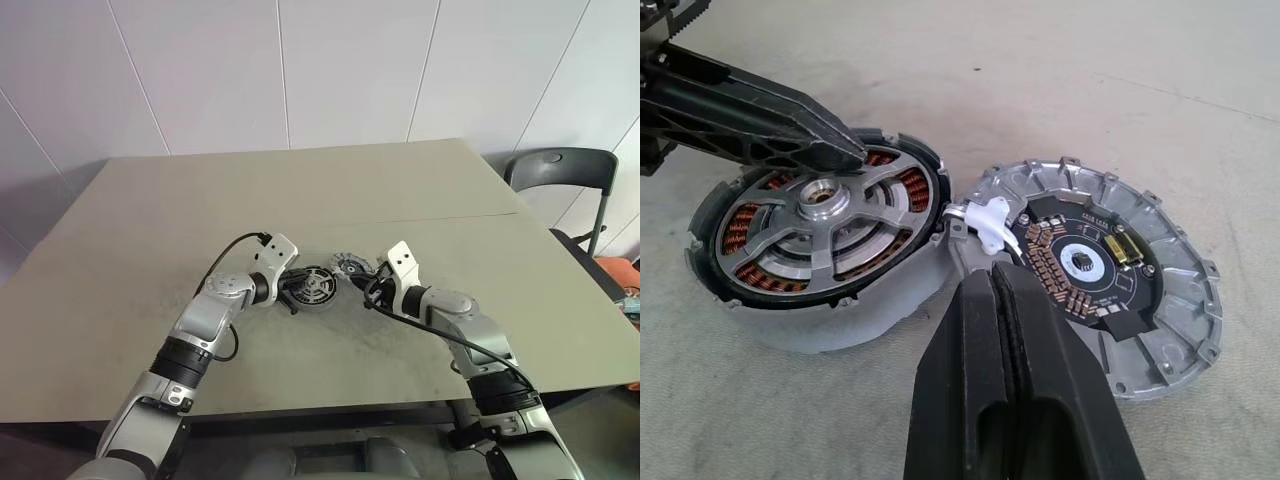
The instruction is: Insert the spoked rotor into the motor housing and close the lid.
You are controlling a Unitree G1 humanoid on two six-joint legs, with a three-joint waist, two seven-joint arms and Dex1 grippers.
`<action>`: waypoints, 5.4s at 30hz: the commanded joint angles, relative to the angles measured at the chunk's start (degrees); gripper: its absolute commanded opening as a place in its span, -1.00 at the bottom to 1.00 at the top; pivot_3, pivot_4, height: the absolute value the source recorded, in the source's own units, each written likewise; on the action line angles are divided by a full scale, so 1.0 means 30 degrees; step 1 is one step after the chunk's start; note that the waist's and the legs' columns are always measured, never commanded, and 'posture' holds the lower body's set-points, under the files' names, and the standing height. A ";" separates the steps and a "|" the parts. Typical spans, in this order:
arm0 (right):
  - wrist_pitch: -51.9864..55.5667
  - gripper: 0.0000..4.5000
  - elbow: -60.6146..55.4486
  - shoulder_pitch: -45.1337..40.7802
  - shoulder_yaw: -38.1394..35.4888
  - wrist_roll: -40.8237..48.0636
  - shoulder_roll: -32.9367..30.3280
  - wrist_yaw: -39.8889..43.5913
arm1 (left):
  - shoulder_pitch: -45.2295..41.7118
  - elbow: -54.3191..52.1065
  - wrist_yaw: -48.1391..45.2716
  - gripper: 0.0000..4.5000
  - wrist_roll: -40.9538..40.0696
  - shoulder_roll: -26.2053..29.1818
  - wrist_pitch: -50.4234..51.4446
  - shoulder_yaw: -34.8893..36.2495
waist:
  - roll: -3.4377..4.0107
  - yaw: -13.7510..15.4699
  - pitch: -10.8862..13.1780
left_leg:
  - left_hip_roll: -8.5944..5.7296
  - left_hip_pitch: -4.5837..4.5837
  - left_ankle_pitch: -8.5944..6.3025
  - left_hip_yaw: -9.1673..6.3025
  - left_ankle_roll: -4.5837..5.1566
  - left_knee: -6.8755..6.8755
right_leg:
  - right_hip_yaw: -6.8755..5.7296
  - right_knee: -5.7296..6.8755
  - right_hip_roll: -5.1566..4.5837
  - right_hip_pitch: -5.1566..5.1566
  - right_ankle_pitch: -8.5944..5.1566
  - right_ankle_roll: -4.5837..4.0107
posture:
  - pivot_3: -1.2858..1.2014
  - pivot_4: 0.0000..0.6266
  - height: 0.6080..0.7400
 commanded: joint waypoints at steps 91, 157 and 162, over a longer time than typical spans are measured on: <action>-0.4732 -0.99 0.1820 -0.5348 0.6458 -0.6437 -0.2039 0.7459 | 0.4315 -0.0009 -0.4156 -1.00 -0.1144 0.1726 -1.0366 0.3570 | -0.0012 0.0010 0.0006 | 0.0032 -0.0024 0.0001 0.0027 -0.0004 -0.0002 | 0.0003 -0.0002 0.0027 -0.0059 0.0043 -0.0057 | 0.03 -1.00 1.00; -0.7934 -0.94 0.1096 -0.7071 0.9359 -0.7609 -0.4373 1.3558 | 0.5520 -0.4247 -0.6510 -1.00 -0.2640 0.3588 -0.6735 0.3240 | -0.0014 -0.0004 0.0007 | 0.0060 -0.0024 0.0011 0.0041 -0.0019 -0.0006 | -0.0009 0.0000 0.0038 -0.0072 0.0062 -0.0078 | 0.03 -1.00 1.00; -0.8482 -0.94 0.1971 -0.7318 0.9632 -0.7901 -0.3667 1.3560 | 0.5721 -0.5780 -0.6482 -1.00 -0.2738 0.4184 -0.4717 0.3056 | -0.0017 -0.0065 0.0005 | 0.0085 0.0038 0.0011 0.0056 -0.0020 0.0002 | -0.0008 0.0010 0.0051 -0.0018 0.0044 -0.0060 | 0.03 -1.00 1.00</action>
